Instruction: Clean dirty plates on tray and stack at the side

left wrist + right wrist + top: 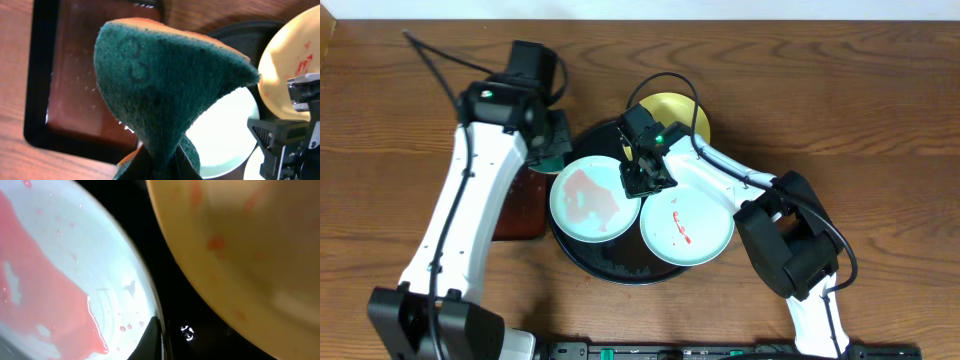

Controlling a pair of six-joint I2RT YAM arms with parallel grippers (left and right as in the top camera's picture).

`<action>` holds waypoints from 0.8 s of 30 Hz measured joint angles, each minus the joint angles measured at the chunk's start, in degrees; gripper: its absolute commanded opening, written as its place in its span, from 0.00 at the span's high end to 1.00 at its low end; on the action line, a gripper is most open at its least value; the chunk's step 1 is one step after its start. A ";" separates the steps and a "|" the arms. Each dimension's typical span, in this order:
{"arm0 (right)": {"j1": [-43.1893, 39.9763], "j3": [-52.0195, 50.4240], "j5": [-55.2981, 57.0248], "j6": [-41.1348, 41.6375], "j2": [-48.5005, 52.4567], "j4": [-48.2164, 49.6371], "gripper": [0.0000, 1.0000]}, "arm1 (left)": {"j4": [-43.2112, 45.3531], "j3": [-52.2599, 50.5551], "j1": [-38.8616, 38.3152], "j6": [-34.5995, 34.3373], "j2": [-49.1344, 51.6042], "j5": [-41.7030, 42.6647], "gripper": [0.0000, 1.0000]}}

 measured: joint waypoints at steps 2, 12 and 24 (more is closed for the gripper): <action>-0.02 0.20 -0.24 -1.42 -0.09 -0.55 0.99 | -0.44 0.00 1.09 0.00 0.00 0.37 0.92; 0.76 0.24 3.04 -4.44 -10.29 -6.67 0.99 | -0.61 -0.02 1.97 0.02 0.70 1.44 0.92; 3.43 0.26 20.61 -2.58 -16.28 -10.91 0.99 | 0.35 -0.02 1.97 0.02 0.70 1.60 0.92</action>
